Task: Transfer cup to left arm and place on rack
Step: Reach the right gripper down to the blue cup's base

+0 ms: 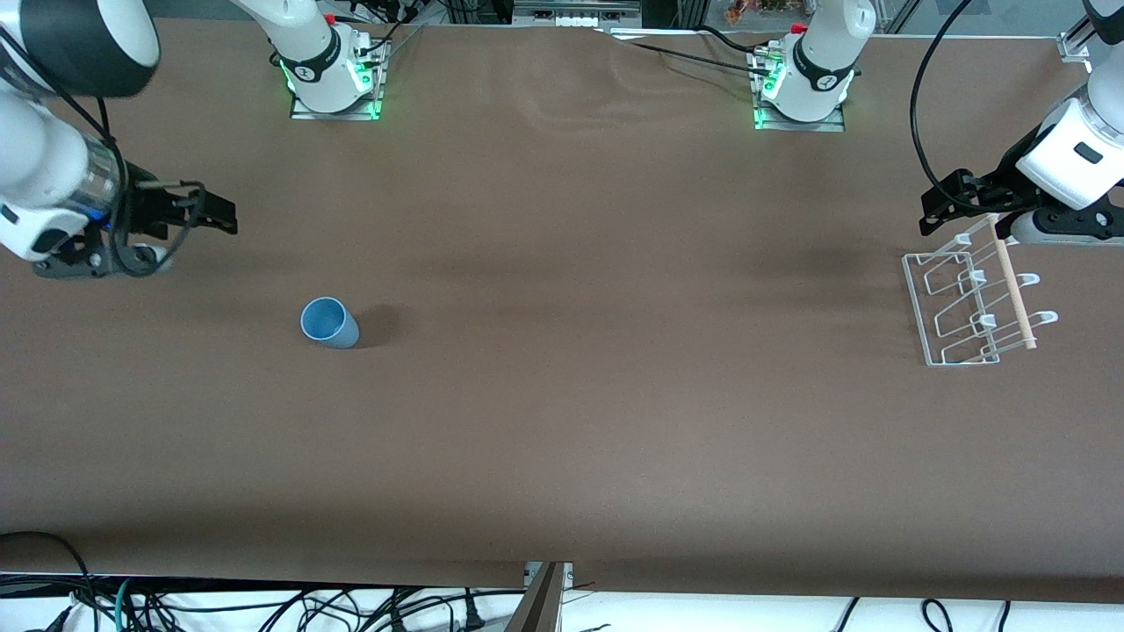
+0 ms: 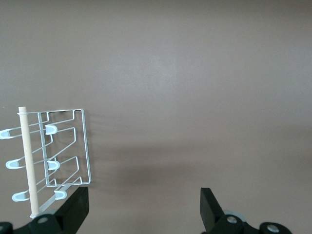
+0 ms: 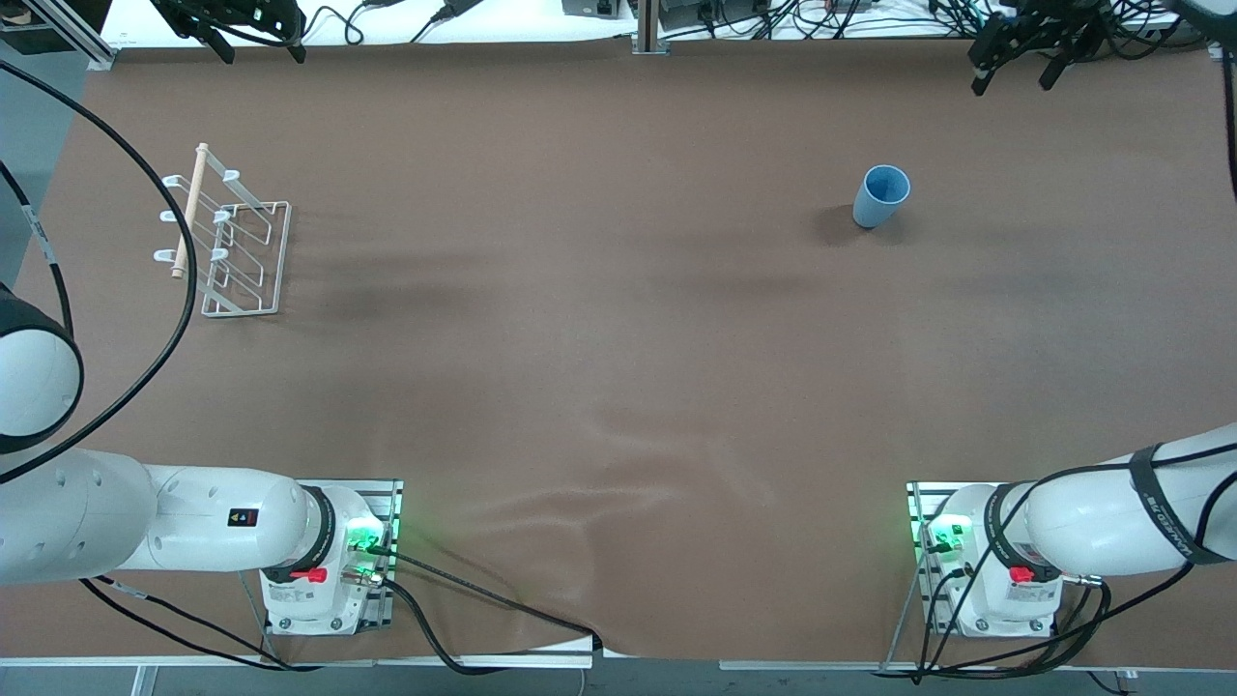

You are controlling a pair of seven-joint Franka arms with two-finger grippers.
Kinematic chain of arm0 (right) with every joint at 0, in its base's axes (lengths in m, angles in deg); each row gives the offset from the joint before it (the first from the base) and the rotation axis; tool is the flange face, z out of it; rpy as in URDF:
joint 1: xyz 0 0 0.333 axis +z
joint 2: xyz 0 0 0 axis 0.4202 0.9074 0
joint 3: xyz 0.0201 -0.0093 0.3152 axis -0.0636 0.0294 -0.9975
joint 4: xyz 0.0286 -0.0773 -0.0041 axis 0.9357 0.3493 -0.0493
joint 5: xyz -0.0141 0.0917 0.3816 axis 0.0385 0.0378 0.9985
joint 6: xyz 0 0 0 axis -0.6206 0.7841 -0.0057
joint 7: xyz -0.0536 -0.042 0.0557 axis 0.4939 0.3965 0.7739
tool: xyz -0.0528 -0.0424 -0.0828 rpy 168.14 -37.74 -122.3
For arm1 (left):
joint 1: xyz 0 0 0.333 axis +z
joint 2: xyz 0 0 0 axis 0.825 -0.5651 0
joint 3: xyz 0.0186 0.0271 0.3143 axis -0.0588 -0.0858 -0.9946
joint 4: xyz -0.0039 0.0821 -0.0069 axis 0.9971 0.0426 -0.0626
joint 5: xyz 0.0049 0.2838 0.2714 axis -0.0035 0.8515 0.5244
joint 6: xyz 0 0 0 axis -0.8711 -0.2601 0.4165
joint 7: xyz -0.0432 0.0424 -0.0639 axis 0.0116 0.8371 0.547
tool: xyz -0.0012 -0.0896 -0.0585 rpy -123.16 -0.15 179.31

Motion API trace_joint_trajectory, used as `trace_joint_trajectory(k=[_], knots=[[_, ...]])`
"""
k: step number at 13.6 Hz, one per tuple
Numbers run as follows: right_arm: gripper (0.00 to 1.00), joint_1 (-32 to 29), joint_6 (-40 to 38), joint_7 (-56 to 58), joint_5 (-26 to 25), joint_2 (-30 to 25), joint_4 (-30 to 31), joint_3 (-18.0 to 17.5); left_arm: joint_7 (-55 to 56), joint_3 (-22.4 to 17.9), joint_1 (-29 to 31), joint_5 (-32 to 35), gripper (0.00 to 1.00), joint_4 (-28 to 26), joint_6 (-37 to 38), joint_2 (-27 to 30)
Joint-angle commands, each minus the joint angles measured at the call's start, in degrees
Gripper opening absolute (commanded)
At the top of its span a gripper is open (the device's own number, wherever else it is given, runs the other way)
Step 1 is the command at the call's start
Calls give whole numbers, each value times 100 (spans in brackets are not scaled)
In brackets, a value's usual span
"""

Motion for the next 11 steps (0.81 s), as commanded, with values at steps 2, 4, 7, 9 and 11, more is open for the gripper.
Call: trace_joint_trajectory(k=[2,4,7,9,11], knots=[[99,-39,479,185,17,553,53,-31,46,-27,-12,-76,100,193,141,-86],[99,-39,769,361,0,914,123,-31,46,-27,-12,-76,100,193,141,-86],[99,-74,1839,730,26,925,1060,-22,46,-18,-12,-76,100,193,141,-86],[99,-65,2325,749,44,1003,1344,-22,54,-18,-12,-67,100,193,141,-86],[99,-65,2502,766,52,1161,1371,-31,46,-18,-12,-67,100,193,141,-86]])
